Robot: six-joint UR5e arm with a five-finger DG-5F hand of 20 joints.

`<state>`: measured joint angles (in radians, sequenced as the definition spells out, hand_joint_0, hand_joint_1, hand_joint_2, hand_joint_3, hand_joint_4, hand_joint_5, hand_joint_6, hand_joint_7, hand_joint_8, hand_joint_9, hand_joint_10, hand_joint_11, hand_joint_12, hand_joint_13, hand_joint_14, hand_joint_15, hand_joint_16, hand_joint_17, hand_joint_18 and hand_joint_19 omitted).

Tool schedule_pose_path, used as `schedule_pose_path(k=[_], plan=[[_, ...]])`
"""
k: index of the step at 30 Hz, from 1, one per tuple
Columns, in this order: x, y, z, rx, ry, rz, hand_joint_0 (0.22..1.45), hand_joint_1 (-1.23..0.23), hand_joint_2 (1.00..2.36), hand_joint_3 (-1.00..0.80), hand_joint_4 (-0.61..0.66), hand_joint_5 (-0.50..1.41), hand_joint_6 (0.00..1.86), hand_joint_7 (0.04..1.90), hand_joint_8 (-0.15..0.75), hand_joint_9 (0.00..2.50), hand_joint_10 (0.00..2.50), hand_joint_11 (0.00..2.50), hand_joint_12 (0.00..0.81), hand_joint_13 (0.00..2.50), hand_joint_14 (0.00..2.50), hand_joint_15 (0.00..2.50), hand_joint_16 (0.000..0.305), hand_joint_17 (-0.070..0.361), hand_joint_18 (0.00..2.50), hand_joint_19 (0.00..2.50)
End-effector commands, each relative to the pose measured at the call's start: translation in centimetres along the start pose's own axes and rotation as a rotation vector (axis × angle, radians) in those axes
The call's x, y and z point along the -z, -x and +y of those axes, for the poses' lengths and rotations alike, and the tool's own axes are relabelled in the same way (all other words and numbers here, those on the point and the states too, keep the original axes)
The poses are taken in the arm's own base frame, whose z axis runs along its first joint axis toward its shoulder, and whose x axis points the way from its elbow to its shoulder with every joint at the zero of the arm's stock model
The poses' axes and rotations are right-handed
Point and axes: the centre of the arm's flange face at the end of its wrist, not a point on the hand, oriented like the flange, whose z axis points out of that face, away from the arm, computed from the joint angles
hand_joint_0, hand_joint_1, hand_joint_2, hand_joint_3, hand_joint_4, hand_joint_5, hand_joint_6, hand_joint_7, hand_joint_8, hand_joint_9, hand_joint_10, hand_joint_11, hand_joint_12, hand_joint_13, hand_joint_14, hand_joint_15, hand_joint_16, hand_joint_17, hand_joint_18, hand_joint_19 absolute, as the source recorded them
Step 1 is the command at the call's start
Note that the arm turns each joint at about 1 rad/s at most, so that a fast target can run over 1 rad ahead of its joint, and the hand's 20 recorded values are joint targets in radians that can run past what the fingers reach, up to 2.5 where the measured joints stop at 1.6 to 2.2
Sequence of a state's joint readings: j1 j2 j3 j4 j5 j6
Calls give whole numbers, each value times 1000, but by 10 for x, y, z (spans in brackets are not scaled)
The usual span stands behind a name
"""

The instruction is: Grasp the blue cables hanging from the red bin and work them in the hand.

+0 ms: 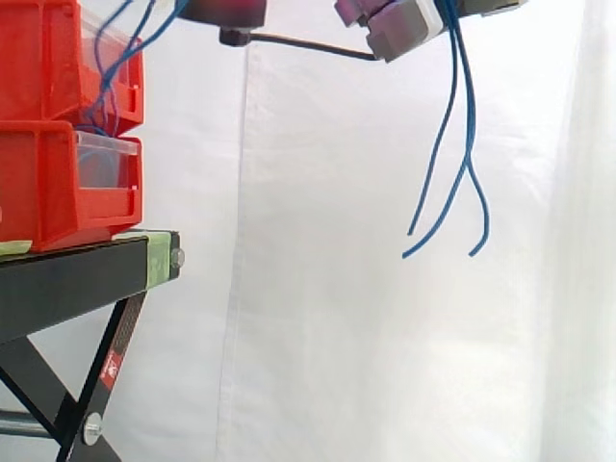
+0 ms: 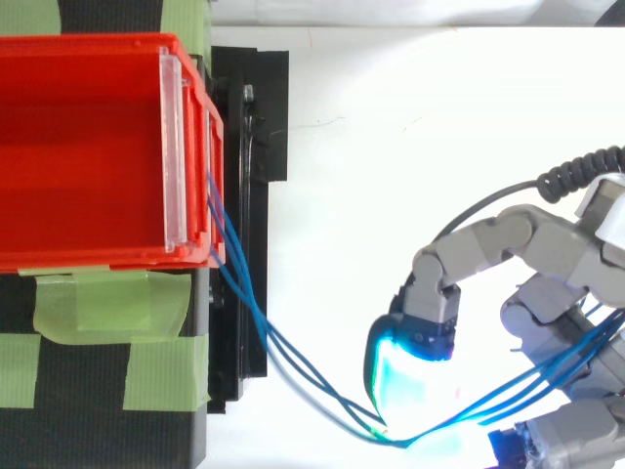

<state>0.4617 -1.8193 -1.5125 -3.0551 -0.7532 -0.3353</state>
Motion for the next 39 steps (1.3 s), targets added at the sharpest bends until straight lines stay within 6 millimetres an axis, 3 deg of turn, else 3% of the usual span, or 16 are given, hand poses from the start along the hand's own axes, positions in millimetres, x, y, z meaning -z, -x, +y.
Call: schedule_pose_path(k=[1, 15, 22, 31, 39], plan=[[0, -1, 0, 1, 1, 3, 957, -462, 1012, -715, 404, -220, 1246, 971, 455, 1805, 2500, 2500, 533, 1889, 2500, 1398, 203, 153, 2500, 759], [1, -2, 0, 4, 0, 7, 951, -479, 1013, -711, 399, -195, 1236, 972, 455, 1805, 2500, 2500, 533, 1889, 2500, 1398, 203, 153, 2500, 759], [0, 1, -2, 13, -6, 6, 860, -475, 1010, -747, 388, -156, 1093, 1037, 455, 1805, 2500, 2500, 533, 1889, 2500, 1398, 203, 153, 2500, 759], [1, 15, -34, 149, -75, -125, 806, -448, 1007, -847, 401, -138, 1038, 1062, 455, 1805, 2500, 2500, 533, 1889, 2500, 1398, 203, 153, 2500, 759], [-3, 19, -35, 171, -70, -179, 830, -481, 1009, -801, 391, -116, 1045, 1057, 455, 1805, 2500, 2500, 533, 1889, 2500, 1398, 203, 153, 2500, 759]])
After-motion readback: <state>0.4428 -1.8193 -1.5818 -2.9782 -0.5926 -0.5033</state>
